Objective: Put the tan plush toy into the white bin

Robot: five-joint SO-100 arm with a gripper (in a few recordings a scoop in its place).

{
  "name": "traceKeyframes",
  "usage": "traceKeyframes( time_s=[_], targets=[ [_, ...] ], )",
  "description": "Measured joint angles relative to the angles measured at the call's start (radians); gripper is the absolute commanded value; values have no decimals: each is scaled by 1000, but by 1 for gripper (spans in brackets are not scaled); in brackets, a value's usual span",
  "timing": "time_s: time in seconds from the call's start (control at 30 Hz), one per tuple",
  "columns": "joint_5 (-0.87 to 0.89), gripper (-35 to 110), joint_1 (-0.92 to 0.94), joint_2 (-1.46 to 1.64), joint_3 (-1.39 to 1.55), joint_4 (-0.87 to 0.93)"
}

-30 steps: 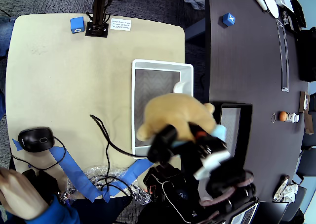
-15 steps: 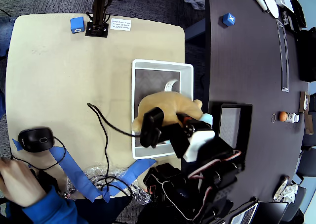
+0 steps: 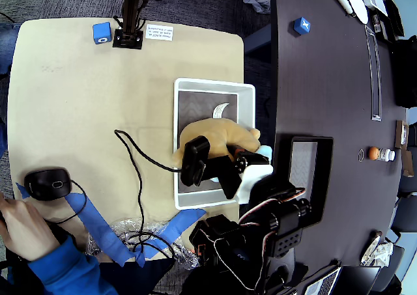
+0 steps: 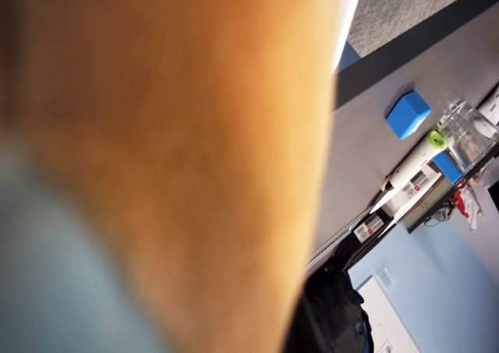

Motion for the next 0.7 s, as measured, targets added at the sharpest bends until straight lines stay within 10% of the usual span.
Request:
traceKeyframes(
  time_s=[0.7],
  targets=[
    [0, 6, 0, -149, -8, -57]
  ],
)
